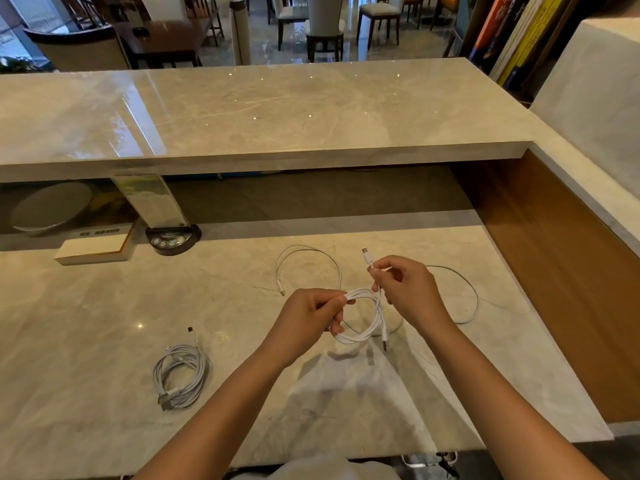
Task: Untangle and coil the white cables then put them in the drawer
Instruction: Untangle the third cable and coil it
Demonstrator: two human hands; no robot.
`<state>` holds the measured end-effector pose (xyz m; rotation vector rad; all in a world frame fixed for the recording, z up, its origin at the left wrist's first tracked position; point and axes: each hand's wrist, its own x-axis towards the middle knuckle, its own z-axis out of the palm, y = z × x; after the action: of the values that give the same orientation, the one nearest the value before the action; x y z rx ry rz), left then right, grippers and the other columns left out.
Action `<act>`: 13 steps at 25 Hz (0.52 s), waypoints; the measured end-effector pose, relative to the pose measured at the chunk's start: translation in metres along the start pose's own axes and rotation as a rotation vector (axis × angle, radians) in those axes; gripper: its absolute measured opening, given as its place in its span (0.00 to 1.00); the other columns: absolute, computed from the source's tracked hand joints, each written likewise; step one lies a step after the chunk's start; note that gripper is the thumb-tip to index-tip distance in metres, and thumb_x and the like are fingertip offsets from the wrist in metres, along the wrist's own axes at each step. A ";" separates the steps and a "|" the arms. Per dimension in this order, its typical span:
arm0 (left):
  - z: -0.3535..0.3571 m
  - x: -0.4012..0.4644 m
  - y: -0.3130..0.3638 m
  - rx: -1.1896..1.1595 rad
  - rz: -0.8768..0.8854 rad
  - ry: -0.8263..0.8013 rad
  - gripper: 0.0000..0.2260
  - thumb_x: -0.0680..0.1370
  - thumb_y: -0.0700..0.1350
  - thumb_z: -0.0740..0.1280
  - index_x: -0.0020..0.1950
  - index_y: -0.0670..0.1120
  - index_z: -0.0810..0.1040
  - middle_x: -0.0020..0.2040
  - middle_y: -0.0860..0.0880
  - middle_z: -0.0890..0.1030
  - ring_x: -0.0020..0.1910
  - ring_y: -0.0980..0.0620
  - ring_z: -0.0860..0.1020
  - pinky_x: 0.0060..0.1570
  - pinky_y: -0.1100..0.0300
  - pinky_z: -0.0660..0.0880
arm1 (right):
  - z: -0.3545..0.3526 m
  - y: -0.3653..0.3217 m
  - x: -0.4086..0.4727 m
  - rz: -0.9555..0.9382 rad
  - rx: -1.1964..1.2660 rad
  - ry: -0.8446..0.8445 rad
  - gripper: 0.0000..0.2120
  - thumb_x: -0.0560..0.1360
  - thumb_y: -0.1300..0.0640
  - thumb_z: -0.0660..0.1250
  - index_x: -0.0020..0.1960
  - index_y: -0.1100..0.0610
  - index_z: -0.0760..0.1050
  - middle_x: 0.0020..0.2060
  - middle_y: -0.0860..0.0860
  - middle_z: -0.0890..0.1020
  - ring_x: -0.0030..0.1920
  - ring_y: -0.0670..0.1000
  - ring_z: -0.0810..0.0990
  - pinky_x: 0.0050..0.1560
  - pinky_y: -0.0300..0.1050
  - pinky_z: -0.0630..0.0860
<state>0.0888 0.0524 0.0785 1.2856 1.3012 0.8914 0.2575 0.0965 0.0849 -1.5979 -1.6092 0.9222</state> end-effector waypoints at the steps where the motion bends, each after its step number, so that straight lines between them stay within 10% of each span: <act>1: -0.001 0.001 0.000 -0.019 -0.011 0.008 0.10 0.79 0.38 0.61 0.46 0.42 0.83 0.28 0.51 0.74 0.25 0.57 0.73 0.39 0.58 0.80 | 0.001 0.000 -0.001 -0.026 -0.047 -0.029 0.06 0.76 0.58 0.64 0.45 0.56 0.80 0.32 0.44 0.79 0.28 0.40 0.73 0.35 0.38 0.68; 7: -0.003 0.004 -0.007 -0.147 -0.122 0.069 0.11 0.79 0.39 0.61 0.45 0.42 0.82 0.29 0.48 0.74 0.25 0.56 0.73 0.38 0.61 0.79 | 0.011 0.002 -0.009 -0.113 -0.249 -0.176 0.13 0.79 0.60 0.57 0.53 0.62 0.79 0.48 0.58 0.83 0.49 0.57 0.80 0.49 0.48 0.74; 13: -0.004 0.004 -0.007 -0.257 -0.192 0.094 0.10 0.79 0.38 0.60 0.46 0.40 0.81 0.30 0.47 0.74 0.26 0.56 0.74 0.38 0.61 0.80 | 0.019 0.008 -0.015 -0.283 -0.330 -0.099 0.16 0.77 0.55 0.63 0.64 0.50 0.74 0.43 0.51 0.83 0.42 0.50 0.77 0.41 0.41 0.70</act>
<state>0.0841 0.0554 0.0713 0.9132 1.3109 0.9561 0.2461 0.0812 0.0685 -1.4972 -2.0795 0.6169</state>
